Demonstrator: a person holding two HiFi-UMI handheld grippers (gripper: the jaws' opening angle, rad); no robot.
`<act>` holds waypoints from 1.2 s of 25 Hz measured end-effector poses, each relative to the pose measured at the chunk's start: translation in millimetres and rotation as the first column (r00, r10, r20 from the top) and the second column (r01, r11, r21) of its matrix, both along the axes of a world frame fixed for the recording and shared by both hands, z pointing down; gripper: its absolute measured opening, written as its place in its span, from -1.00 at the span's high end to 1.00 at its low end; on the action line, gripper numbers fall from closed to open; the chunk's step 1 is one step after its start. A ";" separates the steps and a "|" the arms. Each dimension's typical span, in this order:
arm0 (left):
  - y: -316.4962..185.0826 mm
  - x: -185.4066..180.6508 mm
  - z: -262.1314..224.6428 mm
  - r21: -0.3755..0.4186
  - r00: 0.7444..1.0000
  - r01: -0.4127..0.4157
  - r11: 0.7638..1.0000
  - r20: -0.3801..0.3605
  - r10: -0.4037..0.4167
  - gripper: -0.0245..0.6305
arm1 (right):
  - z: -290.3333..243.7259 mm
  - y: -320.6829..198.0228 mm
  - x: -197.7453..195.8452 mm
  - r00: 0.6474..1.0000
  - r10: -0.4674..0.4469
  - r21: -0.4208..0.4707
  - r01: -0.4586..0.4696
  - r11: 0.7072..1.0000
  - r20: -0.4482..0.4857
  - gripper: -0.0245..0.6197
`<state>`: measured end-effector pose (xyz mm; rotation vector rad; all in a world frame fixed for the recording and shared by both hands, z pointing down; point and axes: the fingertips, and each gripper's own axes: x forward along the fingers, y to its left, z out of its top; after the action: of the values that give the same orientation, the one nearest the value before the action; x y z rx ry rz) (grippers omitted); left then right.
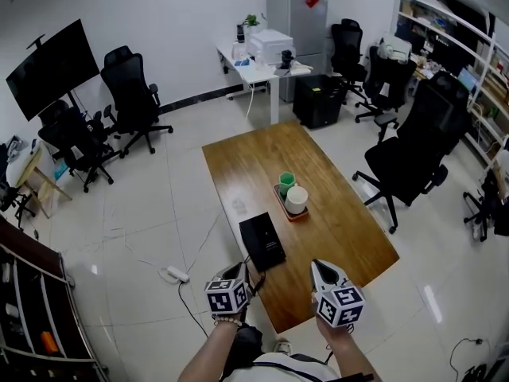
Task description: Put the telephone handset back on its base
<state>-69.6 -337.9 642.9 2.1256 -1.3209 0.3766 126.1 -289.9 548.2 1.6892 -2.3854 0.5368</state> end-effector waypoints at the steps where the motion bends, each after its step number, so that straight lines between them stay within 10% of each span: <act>1: 12.0 2.2 -6.3 0.010 1.000 -0.001 1.000 0.000 0.001 0.92 | -2.0 3.2 2.1 1.000 -0.001 0.006 0.001 1.000 -0.001 0.91; 30: 150.2 28.5 -56.5 0.090 0.999 0.054 0.994 -0.005 -0.054 0.92 | -10.0 113.4 -20.3 0.994 -0.103 0.000 0.103 0.995 0.031 0.91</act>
<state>-41.1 -187.7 586.5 2.1582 -1.4156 0.2966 105.8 -176.5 538.2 1.5572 -2.4765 0.5522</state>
